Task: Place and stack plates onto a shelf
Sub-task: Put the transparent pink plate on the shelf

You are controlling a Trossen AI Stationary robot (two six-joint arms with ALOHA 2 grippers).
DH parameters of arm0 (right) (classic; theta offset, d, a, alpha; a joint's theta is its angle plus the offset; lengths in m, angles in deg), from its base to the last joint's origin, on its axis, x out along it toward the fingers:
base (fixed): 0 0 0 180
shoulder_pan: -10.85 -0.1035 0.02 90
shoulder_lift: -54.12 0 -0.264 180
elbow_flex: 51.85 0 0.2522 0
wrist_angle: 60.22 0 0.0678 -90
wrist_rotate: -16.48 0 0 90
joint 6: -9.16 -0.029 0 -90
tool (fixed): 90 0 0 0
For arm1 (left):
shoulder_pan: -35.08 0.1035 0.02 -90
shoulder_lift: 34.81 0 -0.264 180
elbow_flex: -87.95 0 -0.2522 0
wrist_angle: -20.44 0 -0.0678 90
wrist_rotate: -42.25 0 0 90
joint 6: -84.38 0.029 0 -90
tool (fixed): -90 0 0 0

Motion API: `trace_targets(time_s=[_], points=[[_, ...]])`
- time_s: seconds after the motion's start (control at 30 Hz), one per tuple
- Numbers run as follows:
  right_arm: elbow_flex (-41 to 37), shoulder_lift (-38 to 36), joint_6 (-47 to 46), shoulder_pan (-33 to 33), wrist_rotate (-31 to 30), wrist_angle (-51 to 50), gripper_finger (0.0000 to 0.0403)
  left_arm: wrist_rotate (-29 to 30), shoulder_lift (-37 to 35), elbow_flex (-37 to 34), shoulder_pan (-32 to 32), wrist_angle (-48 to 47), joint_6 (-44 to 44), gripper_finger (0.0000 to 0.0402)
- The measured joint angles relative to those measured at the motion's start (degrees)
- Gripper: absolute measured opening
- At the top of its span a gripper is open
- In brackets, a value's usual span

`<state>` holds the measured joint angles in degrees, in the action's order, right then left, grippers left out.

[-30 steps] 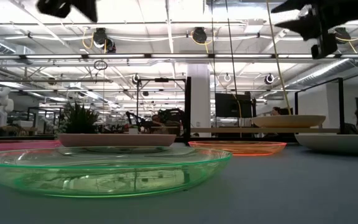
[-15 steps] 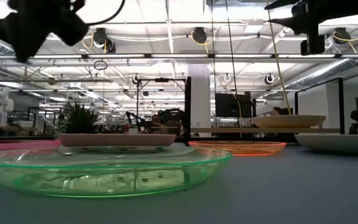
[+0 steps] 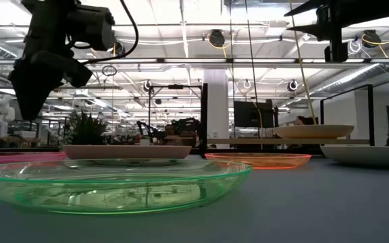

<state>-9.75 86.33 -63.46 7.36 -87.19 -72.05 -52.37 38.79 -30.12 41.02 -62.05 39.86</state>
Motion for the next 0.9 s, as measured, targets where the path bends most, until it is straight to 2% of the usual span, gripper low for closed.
trace_targets(time_s=[0.17, 0.27, 0.47, 0.57, 0.67, 0.9], points=[[0.0, 0.2, -0.1, 0.0, -0.1, 0.0, 0.0100, 1.9, 0.0, 0.0, 0.6, -1.2, -0.7, 0.0117], [0.0, 0.3, -0.1, 0.0, -0.3, 0.0, 0.0100, 0.5, 0.0, -1.1, 2.6, -0.1, -2.6, 0.0133], [0.0, 0.3, -0.2, 0.0, -1.6, 0.0, 0.0100, -0.5, 0.0, -5.7, 5.0, 1.6, -3.2, 0.0226], [0.0, 0.3, -0.2, 0.0, -1.6, 0.0, 0.0100, -0.3, 0.0, -7.2, 5.4, 2.3, -2.9, 0.0258], [0.0, 0.4, -0.2, 0.0, -1.7, 0.0, 0.0100, -0.5, 0.0, -8.6, 5.4, 4.5, -0.4, 0.0262], [0.0, 0.5, -0.2, 0.0, -1.7, 0.3, 0.0100, -2.5, 0.0, -13.0, 5.4, 10.2, -1.5, 0.0234]])
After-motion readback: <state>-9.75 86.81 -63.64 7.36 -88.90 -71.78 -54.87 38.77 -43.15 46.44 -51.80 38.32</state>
